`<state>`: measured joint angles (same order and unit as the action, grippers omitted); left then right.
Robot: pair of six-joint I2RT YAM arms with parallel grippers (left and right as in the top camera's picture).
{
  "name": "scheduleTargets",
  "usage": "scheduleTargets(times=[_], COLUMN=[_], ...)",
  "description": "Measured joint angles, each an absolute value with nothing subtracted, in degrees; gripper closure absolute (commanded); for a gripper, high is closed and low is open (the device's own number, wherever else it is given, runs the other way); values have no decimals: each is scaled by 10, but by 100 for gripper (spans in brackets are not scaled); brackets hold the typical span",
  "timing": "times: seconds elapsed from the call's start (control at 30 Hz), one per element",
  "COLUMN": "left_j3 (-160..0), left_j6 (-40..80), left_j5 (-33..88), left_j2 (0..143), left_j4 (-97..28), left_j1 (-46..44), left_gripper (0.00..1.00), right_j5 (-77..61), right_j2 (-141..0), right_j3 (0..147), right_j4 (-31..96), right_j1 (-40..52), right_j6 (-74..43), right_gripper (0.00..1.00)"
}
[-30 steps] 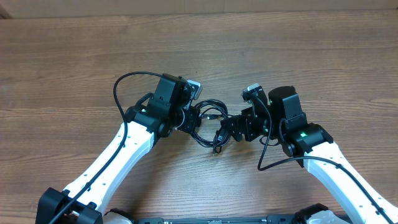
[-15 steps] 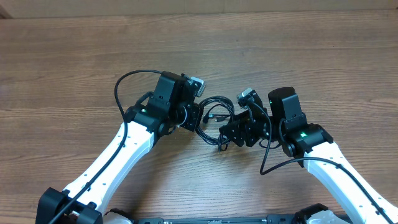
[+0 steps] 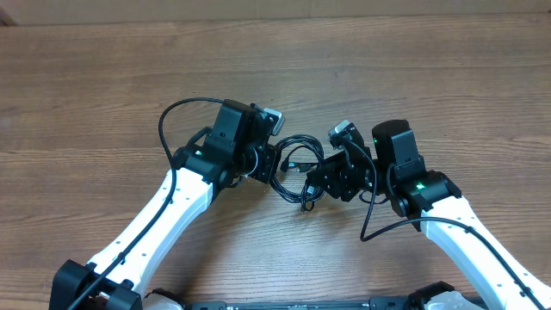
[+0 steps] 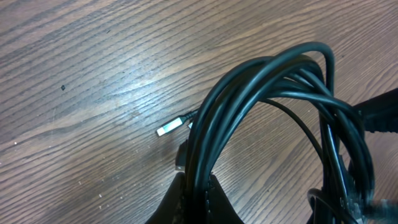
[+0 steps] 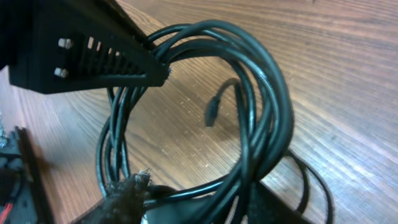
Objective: Untangle cables
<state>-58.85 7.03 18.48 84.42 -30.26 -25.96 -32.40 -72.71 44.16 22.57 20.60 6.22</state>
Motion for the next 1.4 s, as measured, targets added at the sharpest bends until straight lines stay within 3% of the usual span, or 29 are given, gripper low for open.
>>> scheduleTargets(times=[0.37,1.4], left_j3=[-588,-588], left_j6=[69,75], left_j5=[185,156], left_j2=[844,844], left_j4=[-303,-327], left_j1=[-258,-258], left_gripper=[96,96], right_j5=[-300,-290], right_j2=[-727,-728], right_j3=[442,442], right_j4=[223,205], right_j1=[203,204], right_j6=[60,54], right_gripper=[96,96])
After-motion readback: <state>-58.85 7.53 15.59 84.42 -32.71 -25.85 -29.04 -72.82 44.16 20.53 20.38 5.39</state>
